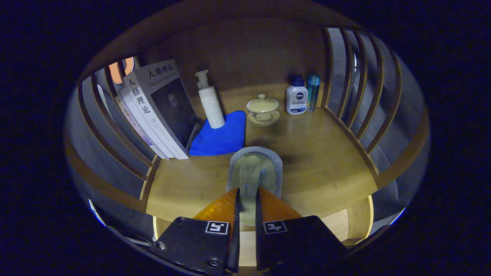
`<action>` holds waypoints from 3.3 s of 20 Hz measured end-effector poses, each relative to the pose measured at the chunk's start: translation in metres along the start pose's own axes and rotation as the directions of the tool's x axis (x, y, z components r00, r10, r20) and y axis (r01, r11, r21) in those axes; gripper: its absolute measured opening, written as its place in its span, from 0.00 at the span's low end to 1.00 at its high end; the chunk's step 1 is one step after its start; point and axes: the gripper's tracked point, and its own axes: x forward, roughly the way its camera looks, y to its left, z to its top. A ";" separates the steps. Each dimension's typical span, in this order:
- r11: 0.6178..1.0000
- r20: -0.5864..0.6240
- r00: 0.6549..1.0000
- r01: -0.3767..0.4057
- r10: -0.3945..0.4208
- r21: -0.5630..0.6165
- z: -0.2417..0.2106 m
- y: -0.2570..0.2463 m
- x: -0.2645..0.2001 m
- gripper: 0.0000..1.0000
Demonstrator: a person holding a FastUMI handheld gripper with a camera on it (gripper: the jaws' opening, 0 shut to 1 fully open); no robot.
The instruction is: Pull open the drawer, take out the items inside it, and place them on the countertop above the cabinet.
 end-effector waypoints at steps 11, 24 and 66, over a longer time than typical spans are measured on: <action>0.995 0.094 0.994 -0.051 0.059 -0.090 -0.009 0.005 -0.050 0.60; 0.982 0.373 0.912 -0.126 0.171 -0.141 -0.069 0.003 -0.186 0.77; 0.991 0.570 0.821 0.042 0.038 -0.127 -0.299 -0.067 -0.076 0.98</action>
